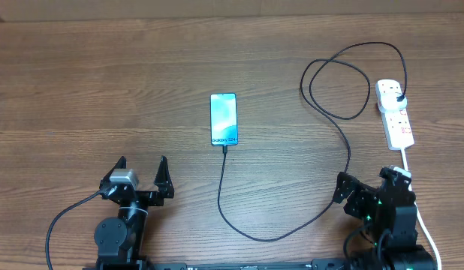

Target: Plug charger to phone and switch on socket

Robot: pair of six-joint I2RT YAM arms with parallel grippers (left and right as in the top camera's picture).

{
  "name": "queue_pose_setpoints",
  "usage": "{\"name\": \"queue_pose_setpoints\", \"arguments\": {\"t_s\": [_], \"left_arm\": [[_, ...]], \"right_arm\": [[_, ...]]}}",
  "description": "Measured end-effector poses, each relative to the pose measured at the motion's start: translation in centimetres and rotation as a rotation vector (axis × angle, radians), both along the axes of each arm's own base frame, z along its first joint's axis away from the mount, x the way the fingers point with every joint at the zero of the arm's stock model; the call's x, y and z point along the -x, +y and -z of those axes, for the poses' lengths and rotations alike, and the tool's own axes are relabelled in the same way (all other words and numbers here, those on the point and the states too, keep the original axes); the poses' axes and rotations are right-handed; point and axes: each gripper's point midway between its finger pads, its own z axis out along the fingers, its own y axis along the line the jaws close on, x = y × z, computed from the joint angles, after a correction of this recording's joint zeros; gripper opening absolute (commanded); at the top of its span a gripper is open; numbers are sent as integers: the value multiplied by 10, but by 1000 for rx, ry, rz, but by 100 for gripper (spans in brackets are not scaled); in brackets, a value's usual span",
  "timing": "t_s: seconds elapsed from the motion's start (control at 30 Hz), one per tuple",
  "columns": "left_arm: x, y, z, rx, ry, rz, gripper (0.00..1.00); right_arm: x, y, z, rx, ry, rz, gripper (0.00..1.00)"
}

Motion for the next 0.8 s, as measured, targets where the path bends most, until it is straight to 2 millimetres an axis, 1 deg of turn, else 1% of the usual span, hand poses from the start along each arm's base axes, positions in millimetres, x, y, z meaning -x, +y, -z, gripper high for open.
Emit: {"name": "queue_pose_setpoints", "arguments": {"t_s": [0.23, 0.6, 0.67, 0.8], "left_arm": [[0, 0, 0, 0, 0, 0, 100], [0, 0, 0, 0, 0, 0, 100], [0, 0, 0, 0, 0, 0, 99], [0, 0, 0, 0, 0, 0, 100]], "right_arm": [[0, 6, -7, -3, -40, -30, 100], [3, 5, -4, -2, -26, -30, 100], [4, 5, -6, -3, -37, -30, 100], [5, 5, -18, -8, -110, -30, 100]]}}
